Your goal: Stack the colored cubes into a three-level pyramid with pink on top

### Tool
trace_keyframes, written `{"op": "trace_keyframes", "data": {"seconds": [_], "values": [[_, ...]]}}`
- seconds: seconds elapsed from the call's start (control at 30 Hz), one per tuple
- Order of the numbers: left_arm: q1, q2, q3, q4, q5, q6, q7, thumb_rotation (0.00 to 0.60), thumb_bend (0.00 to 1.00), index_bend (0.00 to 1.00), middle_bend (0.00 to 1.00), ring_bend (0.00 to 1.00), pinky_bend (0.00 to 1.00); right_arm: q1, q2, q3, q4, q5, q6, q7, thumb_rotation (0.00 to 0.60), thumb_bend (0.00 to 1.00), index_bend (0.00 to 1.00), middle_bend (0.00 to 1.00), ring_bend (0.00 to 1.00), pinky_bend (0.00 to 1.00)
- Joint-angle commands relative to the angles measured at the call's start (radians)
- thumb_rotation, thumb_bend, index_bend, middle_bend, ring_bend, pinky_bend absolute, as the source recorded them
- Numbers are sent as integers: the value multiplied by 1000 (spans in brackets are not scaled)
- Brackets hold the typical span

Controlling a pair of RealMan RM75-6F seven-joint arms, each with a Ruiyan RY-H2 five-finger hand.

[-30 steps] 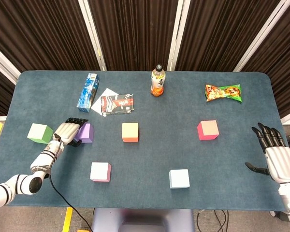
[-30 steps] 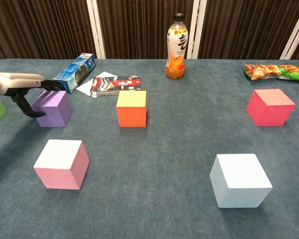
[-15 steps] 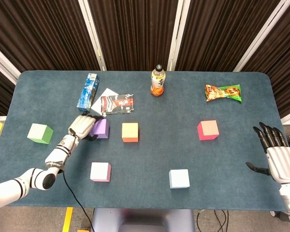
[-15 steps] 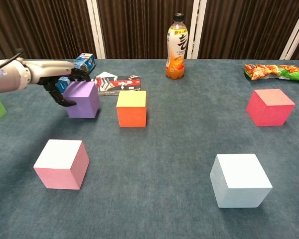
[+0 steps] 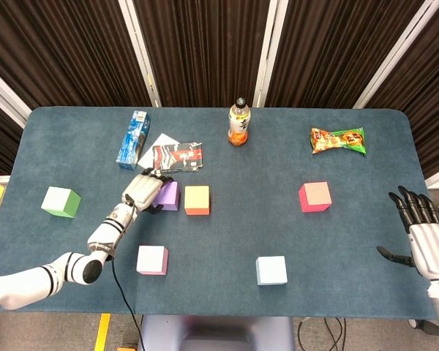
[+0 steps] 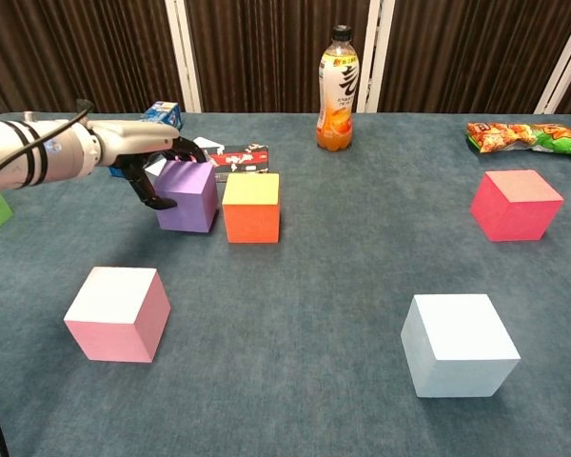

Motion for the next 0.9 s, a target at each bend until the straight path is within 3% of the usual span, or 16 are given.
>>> {"op": "trace_keyframes", "data": {"seconds": [0.03,0.9], "values": [[-12,-15,7,-10,-36,14,33,600,384,256,336,279,104,-3,0,-1,4,1,2,5,600,128,0,31,0,45],[-86,-58,11,-38,-216,44,149,600,382,223,314,278,104,-9,-5,0,46,7,1,49,600,129,0,31,0,45]]}}
